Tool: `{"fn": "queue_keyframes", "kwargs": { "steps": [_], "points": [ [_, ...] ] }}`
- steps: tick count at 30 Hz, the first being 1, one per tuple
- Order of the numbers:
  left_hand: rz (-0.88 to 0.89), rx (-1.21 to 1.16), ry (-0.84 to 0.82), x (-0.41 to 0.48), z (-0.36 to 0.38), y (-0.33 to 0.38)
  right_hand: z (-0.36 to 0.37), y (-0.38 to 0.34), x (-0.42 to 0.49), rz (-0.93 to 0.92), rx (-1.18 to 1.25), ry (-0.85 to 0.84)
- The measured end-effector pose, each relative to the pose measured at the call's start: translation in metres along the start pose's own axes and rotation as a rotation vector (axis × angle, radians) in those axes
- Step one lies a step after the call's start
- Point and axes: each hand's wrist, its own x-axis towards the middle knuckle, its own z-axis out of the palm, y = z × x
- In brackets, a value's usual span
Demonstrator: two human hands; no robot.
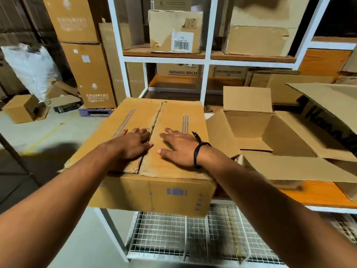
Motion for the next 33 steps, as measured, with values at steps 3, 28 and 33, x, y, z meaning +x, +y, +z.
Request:
{"fn": "queue_keyframes", "kwargs": {
  "steps": [3,28,33],
  "points": [
    [0.069,-0.039,-0.038,0.007,0.011,-0.017,0.017,-0.017,0.017,0.057,-0.017,-0.048],
    [0.161,0.079,0.024,-0.002,0.034,-0.022,-0.032,-0.03,0.033,-0.113,0.069,0.292],
    [0.157,0.119,0.016,-0.004,0.035,-0.022,-0.122,-0.026,0.012,0.048,-0.108,0.208]
  ]
}}
